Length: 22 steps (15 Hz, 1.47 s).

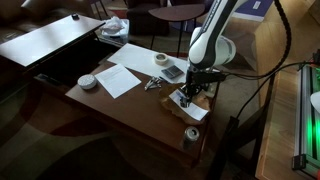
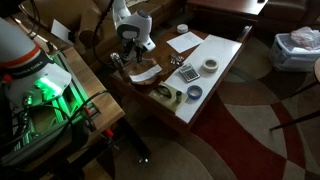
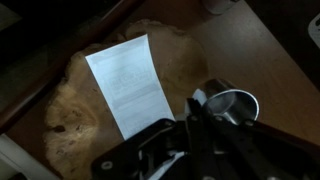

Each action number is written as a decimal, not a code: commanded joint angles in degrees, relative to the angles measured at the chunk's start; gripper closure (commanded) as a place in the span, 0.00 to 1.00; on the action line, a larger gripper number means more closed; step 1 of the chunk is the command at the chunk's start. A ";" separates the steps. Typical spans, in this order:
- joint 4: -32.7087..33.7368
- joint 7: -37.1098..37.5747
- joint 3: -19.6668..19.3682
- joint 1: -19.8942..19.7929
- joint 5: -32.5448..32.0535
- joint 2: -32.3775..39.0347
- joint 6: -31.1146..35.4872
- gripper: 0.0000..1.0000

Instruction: Move the cup from the tray to the table

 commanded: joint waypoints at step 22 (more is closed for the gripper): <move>14.12 16.54 -16.17 6.29 12.07 11.94 25.10 0.99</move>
